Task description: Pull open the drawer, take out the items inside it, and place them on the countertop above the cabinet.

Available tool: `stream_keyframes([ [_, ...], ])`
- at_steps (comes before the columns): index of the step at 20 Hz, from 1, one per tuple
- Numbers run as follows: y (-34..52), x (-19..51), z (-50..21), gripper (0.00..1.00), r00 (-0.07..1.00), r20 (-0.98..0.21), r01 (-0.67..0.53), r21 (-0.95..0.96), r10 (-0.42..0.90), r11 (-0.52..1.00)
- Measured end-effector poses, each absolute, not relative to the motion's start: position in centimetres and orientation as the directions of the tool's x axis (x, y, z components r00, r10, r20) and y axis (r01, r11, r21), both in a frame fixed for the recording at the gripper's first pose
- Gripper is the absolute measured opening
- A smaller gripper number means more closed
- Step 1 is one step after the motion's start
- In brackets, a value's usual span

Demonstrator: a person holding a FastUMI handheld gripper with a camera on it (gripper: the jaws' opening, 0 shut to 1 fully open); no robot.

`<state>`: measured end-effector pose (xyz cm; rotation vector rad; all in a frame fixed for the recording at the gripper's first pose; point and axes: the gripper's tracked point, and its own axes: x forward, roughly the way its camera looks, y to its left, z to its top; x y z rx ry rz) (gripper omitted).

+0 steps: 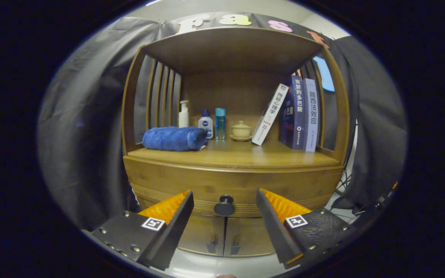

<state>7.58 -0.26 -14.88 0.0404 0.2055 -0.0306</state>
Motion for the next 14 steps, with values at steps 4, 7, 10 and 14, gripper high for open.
stream_keyframes([
  [4,1.4,8.1,-15.7,0.98,0.982,-0.188,0.04,0.042,-0.031,0.998],
  [7,2.3,9.0,-16.8,0.98,0.979,-0.203,0.042,0.032,-0.034,0.999],
  [10,1.8,10.3,-18.7,0.98,0.967,-0.248,0.073,0.033,-0.063,0.997],
  [14,0.2,11.8,-19.5,0.98,0.958,-0.262,0.134,0.036,-0.12,0.99],
])
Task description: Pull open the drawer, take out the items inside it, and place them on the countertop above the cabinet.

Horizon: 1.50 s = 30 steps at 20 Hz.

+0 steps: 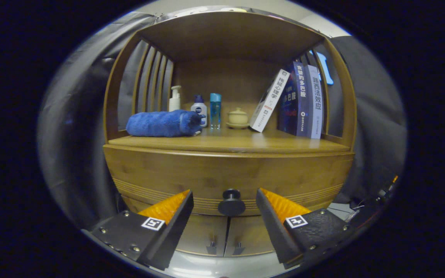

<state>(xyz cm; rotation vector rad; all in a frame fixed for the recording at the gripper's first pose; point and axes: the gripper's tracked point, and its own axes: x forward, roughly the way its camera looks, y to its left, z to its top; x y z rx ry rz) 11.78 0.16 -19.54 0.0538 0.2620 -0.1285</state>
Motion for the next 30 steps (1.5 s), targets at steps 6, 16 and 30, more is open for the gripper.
stream_keyframes([
  [6,-0.3,14.1,-22.0,0.72,0.937,-0.314,0.176,0.041,-0.155,0.983],
  [16,-0.7,14.2,-22.9,0.36,0.93,-0.323,0.198,0.034,-0.177,0.98],
  [30,0.2,5.2,-21.9,0.35,0.933,-0.3,0.243,0.12,-0.198,0.963],
])
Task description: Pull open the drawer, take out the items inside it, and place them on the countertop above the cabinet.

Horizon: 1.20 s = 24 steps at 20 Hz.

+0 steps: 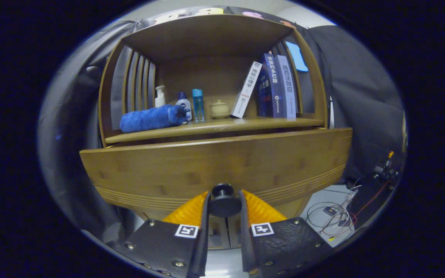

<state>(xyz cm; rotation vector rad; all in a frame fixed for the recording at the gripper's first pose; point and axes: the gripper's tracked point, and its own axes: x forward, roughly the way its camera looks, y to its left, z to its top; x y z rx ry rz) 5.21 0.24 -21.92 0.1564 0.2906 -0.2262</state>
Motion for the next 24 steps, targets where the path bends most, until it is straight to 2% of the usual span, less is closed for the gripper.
stream_keyframes([
  [11,1.9,-2.4,-21.1,0.36,0.944,-0.275,0.227,0.129,-0.185,0.965],
  [12,1.8,-0.6,-21.5,0.35,0.942,-0.269,0.25,0.156,-0.202,0.956],
  [14,2.4,-2.7,-19.7,0.08,0.945,-0.213,0.263,0.051,-0.247,0.963],
  [16,3.8,-2.3,-19.7,0.09,0.959,-0.191,0.214,-0.002,-0.21,0.977],
  [18,3.7,-3.0,-21.0,0.05,0.95,-0.231,0.23,0.06,-0.21,0.971],
  [21,2.3,-2.4,-22.8,0.27,0.938,-0.274,0.247,0.101,-0.212,0.964],
  [22,1.8,-1.6,-23.0,0.3,0.939,-0.27,0.247,0.104,-0.212,0.963],
  [24,1.5,-1.1,-22.9,0.45,0.943,-0.255,0.245,0.104,-0.213,0.964],
])
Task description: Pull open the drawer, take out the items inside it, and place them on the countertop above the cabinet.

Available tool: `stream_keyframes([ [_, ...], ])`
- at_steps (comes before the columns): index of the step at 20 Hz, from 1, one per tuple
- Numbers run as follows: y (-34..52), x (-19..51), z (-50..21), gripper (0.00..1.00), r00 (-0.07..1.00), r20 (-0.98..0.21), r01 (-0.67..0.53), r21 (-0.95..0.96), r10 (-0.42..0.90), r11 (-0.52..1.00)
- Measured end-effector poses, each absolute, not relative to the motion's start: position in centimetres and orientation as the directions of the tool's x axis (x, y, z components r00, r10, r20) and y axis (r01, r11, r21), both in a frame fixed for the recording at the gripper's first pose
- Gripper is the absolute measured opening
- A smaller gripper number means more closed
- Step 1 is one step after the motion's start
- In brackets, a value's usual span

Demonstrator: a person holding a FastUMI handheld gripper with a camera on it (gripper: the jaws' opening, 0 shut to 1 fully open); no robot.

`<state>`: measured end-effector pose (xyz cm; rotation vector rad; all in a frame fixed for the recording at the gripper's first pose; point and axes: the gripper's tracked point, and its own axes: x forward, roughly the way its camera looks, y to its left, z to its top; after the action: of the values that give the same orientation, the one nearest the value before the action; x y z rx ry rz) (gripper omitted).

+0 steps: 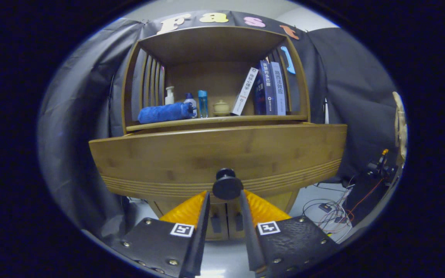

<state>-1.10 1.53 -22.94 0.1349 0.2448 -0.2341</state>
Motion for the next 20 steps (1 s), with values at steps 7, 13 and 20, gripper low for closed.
stream_keyframes([
  [7,1.1,0.9,-22.8,0.49,0.953,-0.235,0.212,0.065,-0.191,0.975],
  [13,0.9,0.9,-22.9,0.37,0.958,-0.226,0.195,0.059,-0.177,0.979],
  [20,1.8,-3.7,-23.3,0.28,0.951,-0.255,0.199,0.069,-0.176,0.977],
])
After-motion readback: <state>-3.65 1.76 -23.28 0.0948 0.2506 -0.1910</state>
